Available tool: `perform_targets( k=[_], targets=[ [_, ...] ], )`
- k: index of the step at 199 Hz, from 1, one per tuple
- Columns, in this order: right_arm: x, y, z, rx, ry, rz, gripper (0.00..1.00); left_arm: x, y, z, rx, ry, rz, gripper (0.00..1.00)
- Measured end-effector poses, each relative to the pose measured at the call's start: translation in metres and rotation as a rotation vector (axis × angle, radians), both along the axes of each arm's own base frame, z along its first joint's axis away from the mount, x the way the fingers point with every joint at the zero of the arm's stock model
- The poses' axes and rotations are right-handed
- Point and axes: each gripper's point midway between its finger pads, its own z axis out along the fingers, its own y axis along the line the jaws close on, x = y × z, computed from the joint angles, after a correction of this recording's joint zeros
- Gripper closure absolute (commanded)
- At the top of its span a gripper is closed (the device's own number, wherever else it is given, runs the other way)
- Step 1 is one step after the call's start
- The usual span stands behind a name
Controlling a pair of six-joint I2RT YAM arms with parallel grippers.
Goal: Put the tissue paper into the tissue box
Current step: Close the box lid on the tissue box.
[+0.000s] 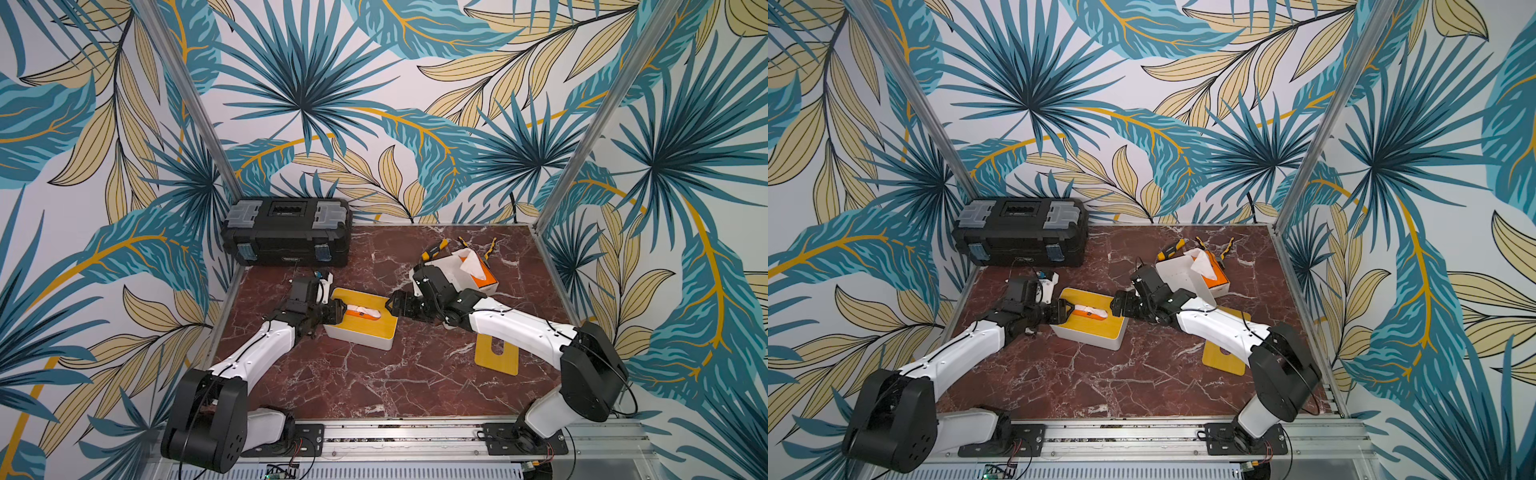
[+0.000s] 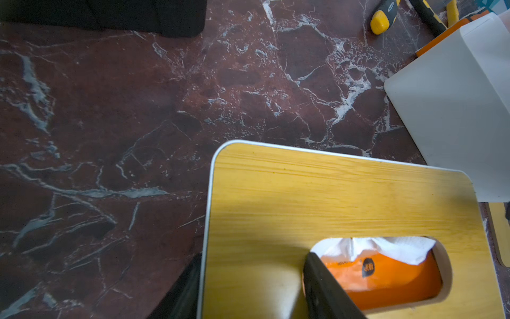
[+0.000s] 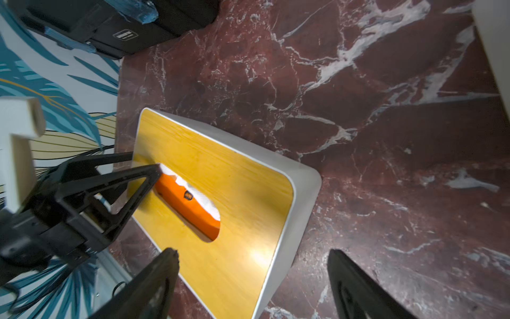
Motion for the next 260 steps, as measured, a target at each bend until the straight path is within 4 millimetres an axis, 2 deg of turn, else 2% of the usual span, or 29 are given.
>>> perform_targets(
  k=[25,51,70,83,102,122,144,161,175,193,225,260],
  targets=[
    [-0.004,-0.003,-0.04,-0.094,0.064,-0.004,0.09,-0.001,0.0,0.0,0.002,0.001,0.0,0.52],
    [0.002,0.006,-0.039,-0.096,0.035,0.004,0.09,-0.002,0.001,0.001,0.003,0.006,0.003,0.45],
    [0.002,0.007,-0.038,-0.096,0.028,0.004,0.09,-0.006,0.002,0.002,0.005,0.011,0.006,0.33],
    [0.0,0.005,-0.036,-0.099,0.025,0.004,0.09,-0.009,0.001,0.007,-0.001,0.007,0.0,0.31],
    [-0.005,-0.003,-0.034,-0.115,0.022,0.004,0.09,-0.015,-0.001,0.027,-0.024,-0.033,-0.012,0.26],
    [-0.013,-0.011,-0.027,-0.12,0.012,0.012,0.09,-0.018,-0.006,0.064,-0.058,-0.117,-0.033,0.25],
    [-0.02,-0.019,-0.005,-0.093,-0.045,0.018,0.09,-0.022,-0.017,0.11,-0.096,-0.236,-0.063,0.25],
    [-0.028,-0.029,0.02,-0.071,-0.122,0.015,0.09,-0.03,-0.034,0.126,-0.105,-0.276,-0.109,0.25],
    [-0.034,-0.039,0.037,-0.056,-0.194,0.008,0.09,-0.036,-0.048,0.124,-0.097,-0.269,-0.144,0.28],
    [-0.045,-0.059,0.05,-0.054,-0.277,-0.014,0.09,-0.039,-0.061,0.108,-0.067,-0.222,-0.162,0.31],
    [-0.061,-0.104,0.05,-0.113,-0.397,-0.076,0.09,-0.04,-0.075,0.078,0.004,-0.149,-0.154,0.36],
    [-0.07,-0.148,0.046,-0.2,-0.508,-0.158,0.09,-0.041,-0.087,0.051,0.075,-0.097,-0.147,0.44]
  ],
)
